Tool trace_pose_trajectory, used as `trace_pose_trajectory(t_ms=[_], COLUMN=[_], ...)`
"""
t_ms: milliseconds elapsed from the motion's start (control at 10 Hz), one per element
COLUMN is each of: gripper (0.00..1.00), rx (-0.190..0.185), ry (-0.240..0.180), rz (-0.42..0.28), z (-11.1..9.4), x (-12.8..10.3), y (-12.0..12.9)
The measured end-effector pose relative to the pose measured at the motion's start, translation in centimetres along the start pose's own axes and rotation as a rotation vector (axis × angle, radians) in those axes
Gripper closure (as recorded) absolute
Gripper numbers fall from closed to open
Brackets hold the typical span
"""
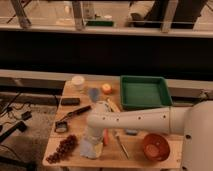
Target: Place towel in tray
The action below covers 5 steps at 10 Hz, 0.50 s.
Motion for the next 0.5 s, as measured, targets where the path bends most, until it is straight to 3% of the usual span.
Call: trace_pose_trajectory(t_ms=[300, 500], gripper=[0.20, 0.28], rx=[-0.001, 0.000], ry=[-0.011, -0.019], rz=[-0.010, -0.018], z=[0.35, 0.46], x=[0.04, 0.00], y=[0.27, 0.44])
